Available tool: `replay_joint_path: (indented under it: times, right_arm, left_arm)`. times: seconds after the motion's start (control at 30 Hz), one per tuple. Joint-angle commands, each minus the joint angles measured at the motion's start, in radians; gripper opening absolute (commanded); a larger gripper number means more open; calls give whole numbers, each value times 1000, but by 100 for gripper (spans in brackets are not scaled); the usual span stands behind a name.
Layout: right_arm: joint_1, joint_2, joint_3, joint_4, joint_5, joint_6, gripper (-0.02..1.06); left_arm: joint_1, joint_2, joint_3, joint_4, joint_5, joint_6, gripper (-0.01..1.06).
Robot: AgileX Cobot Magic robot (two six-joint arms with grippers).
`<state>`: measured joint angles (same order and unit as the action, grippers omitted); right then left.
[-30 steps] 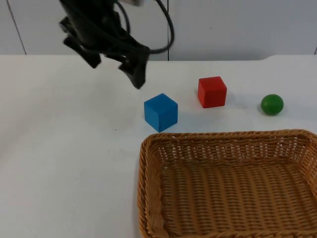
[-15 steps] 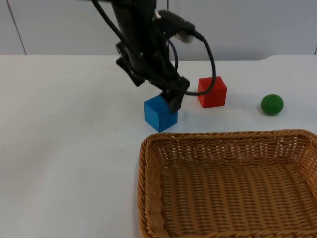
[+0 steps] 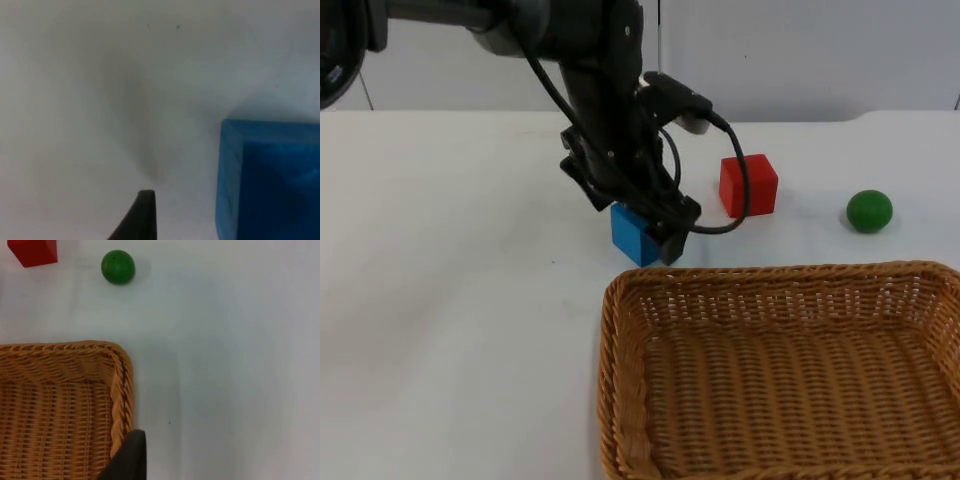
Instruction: Place all geometric objects except the red cube into the basket.
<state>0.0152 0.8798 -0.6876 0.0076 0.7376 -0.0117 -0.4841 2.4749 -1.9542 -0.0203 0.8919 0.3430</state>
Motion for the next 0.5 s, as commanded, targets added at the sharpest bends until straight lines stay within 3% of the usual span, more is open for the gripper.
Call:
replay_joint_path:
  times: [0.0, 0.1, 0.13, 0.17, 0.2, 0.23, 0.27, 0.3, 0.47]
  right_arm:
    - [-4, -1, 0, -1, -10, -1, 105]
    - [-4, -1, 0, -8, -23, -1, 105]
    - [-4, -1, 0, -8, -28, -1, 105]
    - [-4, -1, 0, -8, -28, -1, 105]
    - [-4, -1, 0, -8, -28, -1, 105]
    - [-4, -1, 0, -8, -28, -1, 105]
    - [-4, -1, 0, -8, -28, -1, 105]
    - [-4, -1, 0, -8, -28, -1, 105]
    - [-4, -1, 0, -8, -25, -1, 105]
  left_arm:
    - [-6, -2, -5, -13, -8, 4, 94]
    - [-6, -2, -5, -13, -22, 4, 70]
    - [-6, -4, -5, -13, -25, 2, 51]
    - [-6, -4, -5, -13, -25, 2, 51]
    - [-6, -8, -5, -13, -25, -3, 36]
    - [-6, -10, -5, -13, -23, -8, 28]
    - [-6, -25, -5, -13, -21, -15, 7]
    - [-6, -32, -5, -13, -18, -18, 0]
    - [-6, -138, -5, -13, 27, -125, 0]
